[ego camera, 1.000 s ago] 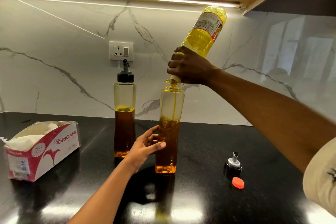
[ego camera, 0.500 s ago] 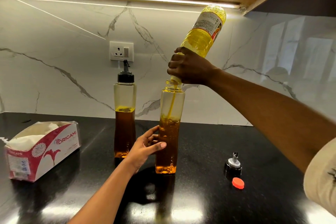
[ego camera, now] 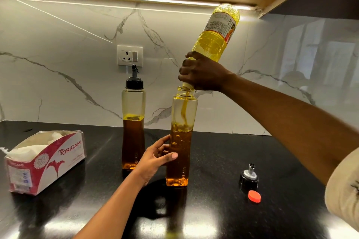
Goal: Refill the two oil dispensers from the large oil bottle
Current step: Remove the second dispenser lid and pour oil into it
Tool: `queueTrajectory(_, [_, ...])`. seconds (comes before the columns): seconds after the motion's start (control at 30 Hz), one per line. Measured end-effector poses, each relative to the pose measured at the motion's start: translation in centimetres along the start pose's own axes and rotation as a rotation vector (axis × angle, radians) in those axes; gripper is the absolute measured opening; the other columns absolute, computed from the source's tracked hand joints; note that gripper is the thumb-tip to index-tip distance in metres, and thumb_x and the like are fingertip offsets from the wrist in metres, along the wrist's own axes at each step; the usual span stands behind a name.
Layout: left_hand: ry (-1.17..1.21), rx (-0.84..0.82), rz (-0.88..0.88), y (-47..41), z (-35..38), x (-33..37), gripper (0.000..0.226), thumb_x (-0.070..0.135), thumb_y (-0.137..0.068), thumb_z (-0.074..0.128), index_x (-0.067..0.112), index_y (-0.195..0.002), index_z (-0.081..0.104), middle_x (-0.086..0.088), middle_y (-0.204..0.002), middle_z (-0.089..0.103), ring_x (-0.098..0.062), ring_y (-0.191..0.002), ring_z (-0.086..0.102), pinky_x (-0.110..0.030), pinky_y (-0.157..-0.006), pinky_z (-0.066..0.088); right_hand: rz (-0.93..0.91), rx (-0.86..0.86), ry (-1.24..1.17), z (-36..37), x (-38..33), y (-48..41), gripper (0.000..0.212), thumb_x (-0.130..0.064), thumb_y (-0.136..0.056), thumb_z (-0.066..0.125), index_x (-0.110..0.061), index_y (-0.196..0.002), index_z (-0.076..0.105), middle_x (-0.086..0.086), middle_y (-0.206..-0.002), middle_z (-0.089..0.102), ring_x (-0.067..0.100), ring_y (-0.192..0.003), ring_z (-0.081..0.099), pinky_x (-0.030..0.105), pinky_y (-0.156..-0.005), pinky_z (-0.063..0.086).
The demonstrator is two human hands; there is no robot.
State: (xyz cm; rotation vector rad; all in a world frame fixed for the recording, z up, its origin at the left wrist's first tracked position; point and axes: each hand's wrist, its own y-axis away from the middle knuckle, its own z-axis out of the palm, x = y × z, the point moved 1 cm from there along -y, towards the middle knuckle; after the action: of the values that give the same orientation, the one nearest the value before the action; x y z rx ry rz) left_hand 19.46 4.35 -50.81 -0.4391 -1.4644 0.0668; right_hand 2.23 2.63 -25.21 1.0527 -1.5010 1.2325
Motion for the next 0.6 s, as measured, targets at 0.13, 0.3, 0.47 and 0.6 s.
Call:
queueTrajectory(0.13, [-0.003, -0.002, 0.001, 0.05, 0.02, 0.02, 0.099, 0.05, -0.046, 0.092, 0.028, -0.133, 0.049, -0.006, -0.111, 0.071, -0.021, -0.109, 0.065, -0.03, -0.087, 0.055, -0.008, 0.002, 0.002, -0.04, 0.07, 0.02, 0.016, -0.031, -0.085, 0.062, -0.02, -0.095, 0.066, -0.003, -0.091, 0.069, 0.019, -0.091, 0.066, 0.038, -0.094, 0.046])
queueTrajectory(0.3, [-0.014, -0.001, -0.004, 0.05, -0.05, 0.0, 0.097, 0.053, -0.046, 0.091, 0.032, -0.131, 0.049, -0.005, -0.111, 0.07, -0.019, -0.109, 0.065, -0.029, -0.086, 0.055, -0.014, -0.017, 0.017, -0.04, 0.07, 0.0, 0.016, -0.031, -0.085, 0.062, -0.021, -0.097, 0.066, -0.003, -0.092, 0.069, 0.018, -0.093, 0.066, 0.037, -0.095, 0.045])
queueTrajectory(0.47, [-0.018, -0.002, -0.005, -0.03, -0.08, -0.11, 0.095, 0.052, -0.047, 0.091, 0.033, -0.13, 0.049, -0.004, -0.11, 0.071, -0.019, -0.109, 0.066, -0.026, -0.084, 0.054, -0.019, -0.012, 0.025, -0.06, 0.13, 0.02, 0.016, -0.03, -0.086, 0.06, -0.021, -0.097, 0.065, -0.004, -0.093, 0.069, 0.017, -0.093, 0.065, 0.037, -0.095, 0.044])
queueTrajectory(0.6, [-0.025, 0.002, 0.001, -0.09, -0.07, -0.15, 0.097, 0.053, -0.047, 0.091, 0.032, -0.132, 0.048, -0.003, -0.11, 0.071, -0.019, -0.109, 0.065, -0.028, -0.086, 0.054, -0.029, 0.001, 0.038, -0.03, 0.15, 0.04, 0.014, -0.031, -0.086, 0.061, -0.022, -0.094, 0.066, -0.005, -0.09, 0.068, 0.016, -0.09, 0.066, 0.036, -0.094, 0.046])
